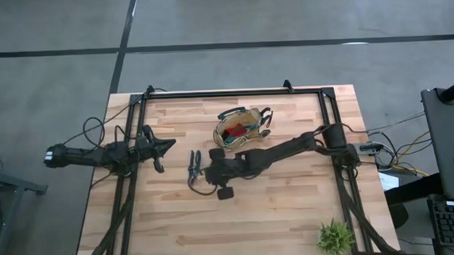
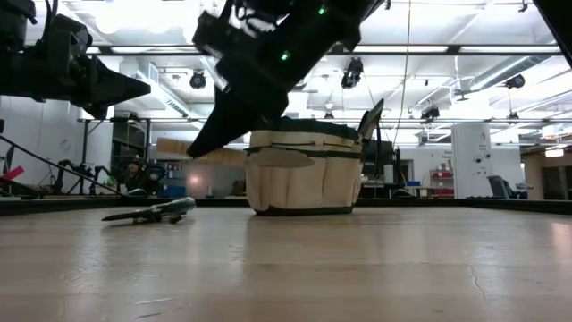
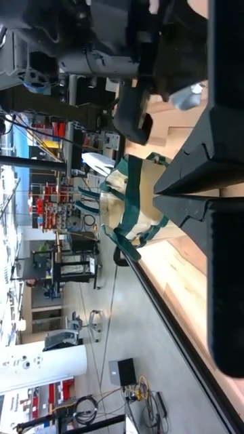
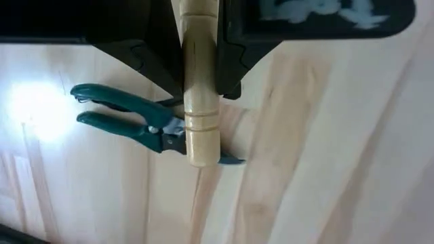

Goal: Pick & Place Garden tools in Gardening bag
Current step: Put the trowel into the gardening bag

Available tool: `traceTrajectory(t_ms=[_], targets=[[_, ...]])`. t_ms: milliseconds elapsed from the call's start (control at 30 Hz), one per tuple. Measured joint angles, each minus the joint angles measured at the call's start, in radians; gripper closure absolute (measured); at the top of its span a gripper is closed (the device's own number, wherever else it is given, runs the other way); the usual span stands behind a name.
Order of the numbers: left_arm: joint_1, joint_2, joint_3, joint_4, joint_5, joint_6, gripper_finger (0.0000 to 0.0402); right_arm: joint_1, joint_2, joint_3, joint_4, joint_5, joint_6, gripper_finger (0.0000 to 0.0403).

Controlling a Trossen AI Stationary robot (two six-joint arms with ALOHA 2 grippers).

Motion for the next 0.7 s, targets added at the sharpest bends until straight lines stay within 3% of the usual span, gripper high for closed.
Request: traceTrajectory(t_ms=[300,433,700], targets=[[0.000,0.001,0.000,0.000,0.000,0.000,0.0385,0.000,-0.114,-0.153,0.161,-0.004,-0.010,0.0351],[0.000,0.004,0.000,0.000,0.000,0.000,0.0385,0.008,-0.193,-0.262,0.249,-0.055,0.000,0.0351],[0.000,0.006,0.000,0.000,0.000,0.000,0.0385,0.030,-0.348,-0.541,0.480,-0.056,0.075,0.0351]])
